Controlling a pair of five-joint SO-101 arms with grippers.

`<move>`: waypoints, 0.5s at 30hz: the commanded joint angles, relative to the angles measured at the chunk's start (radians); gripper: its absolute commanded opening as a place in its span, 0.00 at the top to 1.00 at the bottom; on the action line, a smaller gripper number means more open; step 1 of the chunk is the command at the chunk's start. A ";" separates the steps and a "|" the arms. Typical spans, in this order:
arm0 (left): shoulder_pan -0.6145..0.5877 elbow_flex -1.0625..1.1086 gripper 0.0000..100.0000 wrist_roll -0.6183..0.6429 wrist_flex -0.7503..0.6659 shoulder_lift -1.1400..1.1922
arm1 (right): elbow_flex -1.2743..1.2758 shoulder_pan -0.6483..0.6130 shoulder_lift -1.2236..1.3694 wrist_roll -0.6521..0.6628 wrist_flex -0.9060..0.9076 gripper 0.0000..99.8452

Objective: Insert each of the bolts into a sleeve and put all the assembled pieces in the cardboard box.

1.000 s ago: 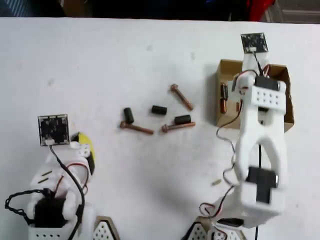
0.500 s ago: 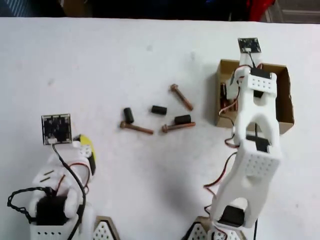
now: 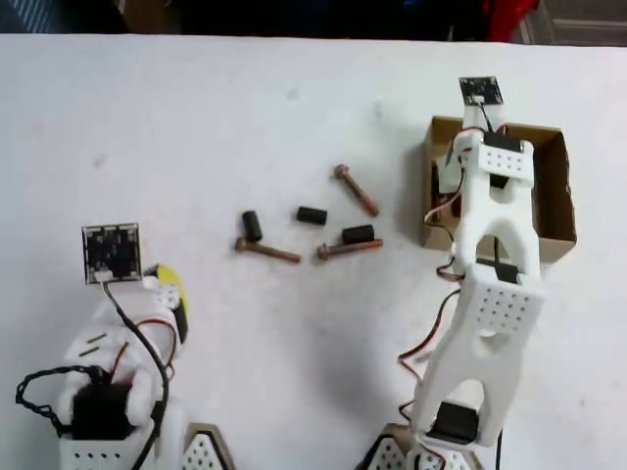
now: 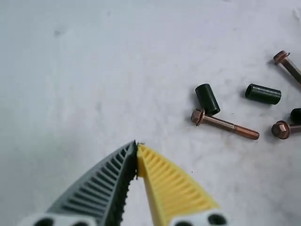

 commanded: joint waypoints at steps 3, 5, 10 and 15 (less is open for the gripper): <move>-0.008 0.043 0.98 -0.012 -0.094 -0.005 | -0.143 -0.022 -0.021 0.012 0.113 0.80; -0.008 0.044 0.98 -0.012 -0.095 -0.005 | -0.196 -0.022 -0.021 0.012 0.174 0.80; -0.007 0.041 0.98 -0.012 -0.091 -0.005 | -0.385 -0.031 -0.021 0.012 0.400 0.80; -0.005 0.038 0.98 -0.012 -0.092 -0.005 | -0.603 -0.094 -0.021 0.012 0.634 0.81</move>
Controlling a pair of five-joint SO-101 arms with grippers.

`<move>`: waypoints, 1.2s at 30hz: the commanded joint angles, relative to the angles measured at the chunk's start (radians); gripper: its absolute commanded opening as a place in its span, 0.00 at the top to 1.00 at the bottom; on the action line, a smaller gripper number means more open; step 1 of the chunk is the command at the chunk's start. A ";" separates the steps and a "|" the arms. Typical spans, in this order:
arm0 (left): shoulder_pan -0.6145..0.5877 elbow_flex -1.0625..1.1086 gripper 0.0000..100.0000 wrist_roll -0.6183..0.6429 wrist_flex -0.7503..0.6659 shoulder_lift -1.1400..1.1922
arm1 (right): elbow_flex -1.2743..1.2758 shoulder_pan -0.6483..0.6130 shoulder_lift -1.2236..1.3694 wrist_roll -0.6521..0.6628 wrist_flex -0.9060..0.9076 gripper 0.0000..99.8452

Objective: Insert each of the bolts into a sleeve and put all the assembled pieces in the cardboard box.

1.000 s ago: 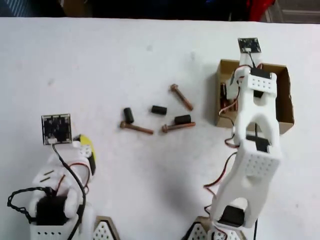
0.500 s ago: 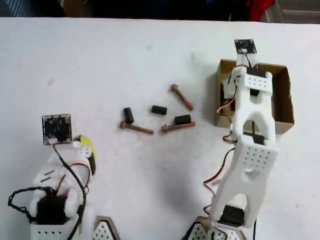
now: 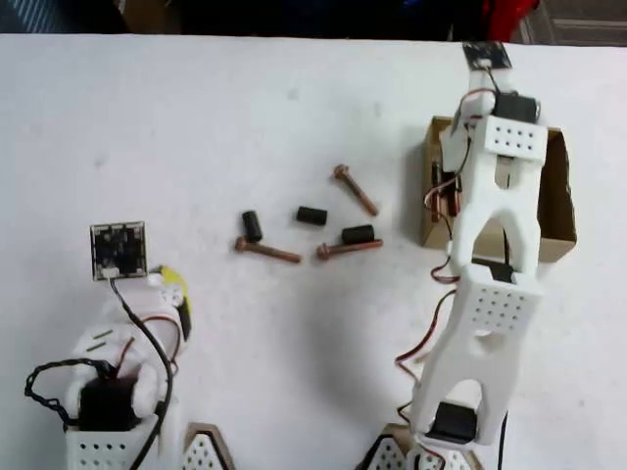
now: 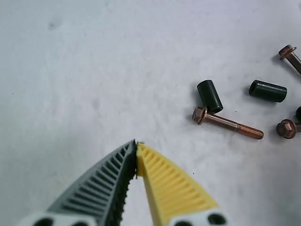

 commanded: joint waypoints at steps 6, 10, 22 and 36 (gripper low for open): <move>-0.005 -0.014 0.98 -0.012 -0.028 -0.007 | -0.265 -0.131 -0.021 0.006 0.150 0.88; -0.005 -0.012 0.98 -0.012 -0.029 -0.007 | -0.264 -0.168 -0.038 0.006 0.153 0.89; -0.005 -0.012 0.98 -0.012 -0.023 -0.008 | 0.072 -0.283 -0.489 0.009 0.151 0.89; -0.001 -0.051 0.98 -0.012 0.101 -0.143 | 0.531 -0.456 -0.960 0.011 0.143 0.89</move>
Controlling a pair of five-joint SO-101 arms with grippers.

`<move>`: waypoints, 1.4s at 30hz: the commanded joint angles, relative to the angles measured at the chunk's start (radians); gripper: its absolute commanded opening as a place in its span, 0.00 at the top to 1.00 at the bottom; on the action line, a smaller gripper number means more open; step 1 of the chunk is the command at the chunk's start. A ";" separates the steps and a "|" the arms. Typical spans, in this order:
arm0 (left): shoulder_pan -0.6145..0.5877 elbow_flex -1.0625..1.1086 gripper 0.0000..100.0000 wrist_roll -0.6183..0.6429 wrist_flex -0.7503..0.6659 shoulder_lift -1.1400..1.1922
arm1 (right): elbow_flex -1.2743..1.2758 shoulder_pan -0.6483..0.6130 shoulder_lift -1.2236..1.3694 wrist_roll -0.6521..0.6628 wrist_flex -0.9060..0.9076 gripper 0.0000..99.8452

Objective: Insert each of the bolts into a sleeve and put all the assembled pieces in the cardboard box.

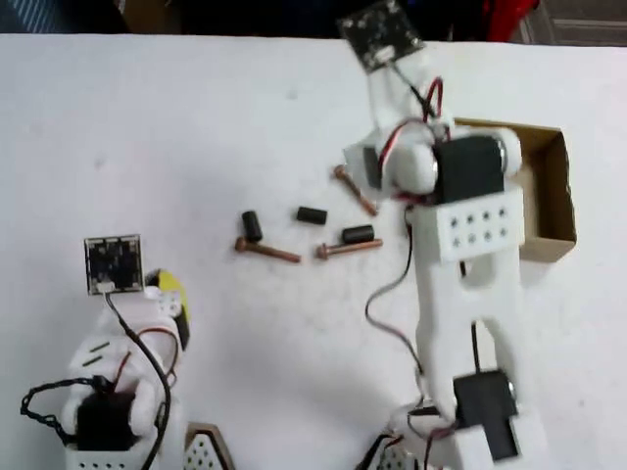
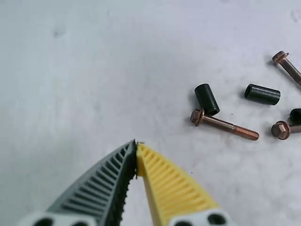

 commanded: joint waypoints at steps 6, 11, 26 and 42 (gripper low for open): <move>-0.001 -0.035 0.98 -0.012 0.009 -0.001 | 0.328 -0.035 -0.119 0.098 -0.137 0.89; -0.001 -0.011 0.97 -0.012 0.003 -0.001 | 0.551 -0.041 -0.122 0.341 -0.274 0.89; -0.001 -0.005 0.97 -0.012 0.003 -0.001 | 0.928 -0.031 -0.120 0.787 -0.691 0.89; -0.001 0.052 0.97 -0.012 -0.061 -0.001 | 1.252 -0.022 -0.117 0.910 -1.181 0.89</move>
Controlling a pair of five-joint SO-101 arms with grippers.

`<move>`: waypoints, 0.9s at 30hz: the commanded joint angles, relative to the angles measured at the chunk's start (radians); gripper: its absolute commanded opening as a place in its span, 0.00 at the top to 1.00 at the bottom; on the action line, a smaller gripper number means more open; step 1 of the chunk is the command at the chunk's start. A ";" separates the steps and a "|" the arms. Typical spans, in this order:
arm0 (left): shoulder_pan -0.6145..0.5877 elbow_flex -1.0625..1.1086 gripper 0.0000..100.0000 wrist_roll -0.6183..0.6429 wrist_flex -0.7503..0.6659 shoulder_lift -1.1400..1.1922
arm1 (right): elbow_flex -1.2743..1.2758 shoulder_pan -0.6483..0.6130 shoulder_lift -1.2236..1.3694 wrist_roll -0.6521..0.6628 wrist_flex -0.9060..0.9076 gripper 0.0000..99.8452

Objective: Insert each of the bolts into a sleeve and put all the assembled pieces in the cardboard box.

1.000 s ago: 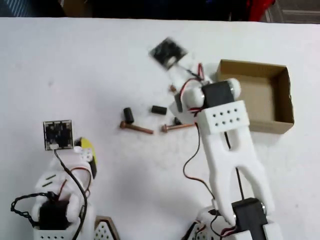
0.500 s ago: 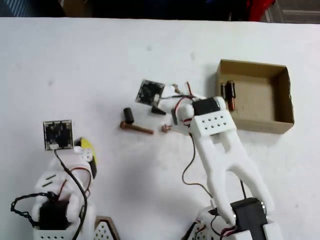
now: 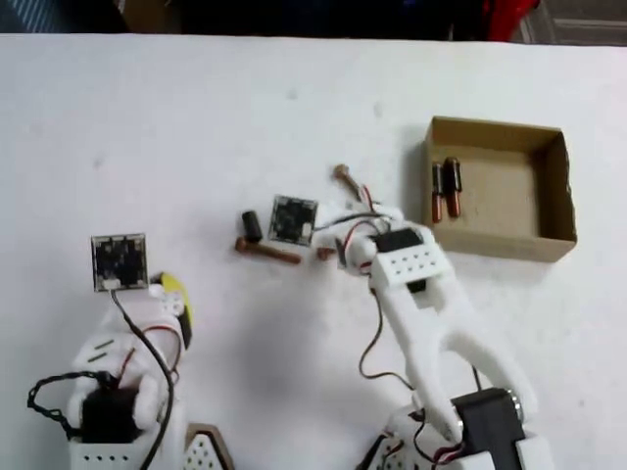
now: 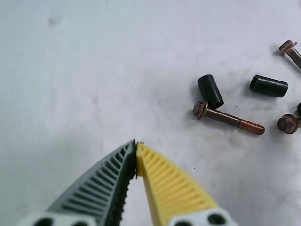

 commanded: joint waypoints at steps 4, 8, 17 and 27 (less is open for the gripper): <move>-0.001 -0.003 0.97 -0.012 -0.035 -0.001 | 0.034 0.018 -0.033 0.011 -0.120 0.89; -0.001 -0.003 0.97 -0.012 -0.037 -0.001 | 0.032 0.042 -0.027 0.009 -0.120 0.89; -0.001 -0.002 0.97 -0.012 -0.041 -0.001 | -0.048 0.094 0.156 0.005 -0.176 0.89; -0.001 -0.002 0.97 -0.012 -0.041 -0.001 | -0.075 0.070 0.251 0.008 -0.220 0.89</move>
